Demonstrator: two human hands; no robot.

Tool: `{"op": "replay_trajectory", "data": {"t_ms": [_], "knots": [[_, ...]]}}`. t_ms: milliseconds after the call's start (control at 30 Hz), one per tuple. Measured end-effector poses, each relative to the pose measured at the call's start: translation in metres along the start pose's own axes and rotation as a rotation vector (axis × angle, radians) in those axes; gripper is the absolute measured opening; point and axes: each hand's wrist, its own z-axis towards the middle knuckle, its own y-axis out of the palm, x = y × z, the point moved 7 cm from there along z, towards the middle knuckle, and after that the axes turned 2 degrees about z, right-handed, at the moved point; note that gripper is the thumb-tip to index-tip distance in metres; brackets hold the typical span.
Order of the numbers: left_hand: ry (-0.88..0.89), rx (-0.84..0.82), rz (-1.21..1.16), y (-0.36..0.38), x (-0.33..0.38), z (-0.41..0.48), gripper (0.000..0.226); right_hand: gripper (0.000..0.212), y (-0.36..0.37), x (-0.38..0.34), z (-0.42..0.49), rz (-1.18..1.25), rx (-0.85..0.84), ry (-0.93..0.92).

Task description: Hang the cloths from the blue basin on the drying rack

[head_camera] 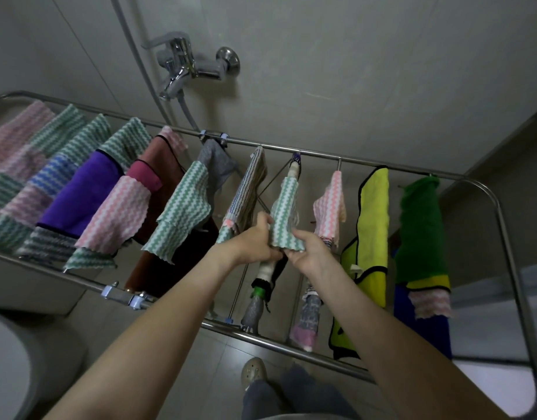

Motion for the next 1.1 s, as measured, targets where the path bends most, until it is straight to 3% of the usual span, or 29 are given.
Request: {"op": "replay_trajectory", "data": {"t_ms": [100, 200, 300, 433, 533, 667, 733, 800, 1000, 1067, 1100], "knots": [[0.037, 0.090, 0.125, 0.001, 0.010, -0.005, 0.038, 0.033, 0.005, -0.003, -0.004, 0.008, 0.021, -0.049], [0.051, 0.094, 0.269, 0.002, 0.017, -0.007, 0.019, 0.026, 0.003, -0.004, -0.006, -0.104, 0.059, -0.091], [0.088, 0.081, 0.415, -0.003, 0.024, -0.012, 0.026, 0.025, -0.011, -0.006, -0.002, -0.337, 0.189, -0.107], [0.148, 0.012, 0.564, -0.002, 0.026, -0.014, 0.036, 0.069, -0.021, -0.014, 0.004, -0.813, 0.348, -0.215], [0.106, 0.030, 0.454, -0.003, 0.023, -0.014, 0.037, 0.077, -0.012, -0.015, -0.001, -1.173, 0.334, -0.285], [0.044, 0.210, 0.203, -0.012, 0.019, -0.011, 0.031, 0.048, 0.003, -0.018, -0.009, -1.407, 0.210, -0.406], [-0.004, 0.154, 0.193, -0.004, 0.014, -0.009, 0.036, 0.029, 0.009, -0.016, -0.014, -1.542, 0.129, -0.425], [-0.044, 0.125, 0.177, 0.000, 0.011, -0.007, 0.042, 0.024, 0.010, -0.014, -0.016, -1.607, 0.085, -0.420], [-0.087, 0.092, 0.283, -0.015, 0.014, -0.007, 0.046, 0.009, 0.025, -0.029, -0.043, -1.615, 0.017, -0.462], [-0.075, 0.138, 0.331, -0.029, 0.022, -0.007, 0.034, 0.009, 0.064, -0.055, -0.082, -1.487, -0.109, -0.600], [-0.075, 0.153, 0.338, -0.033, 0.023, -0.005, 0.030, 0.009, 0.088, -0.066, -0.113, -1.375, -0.267, -0.683]]}}
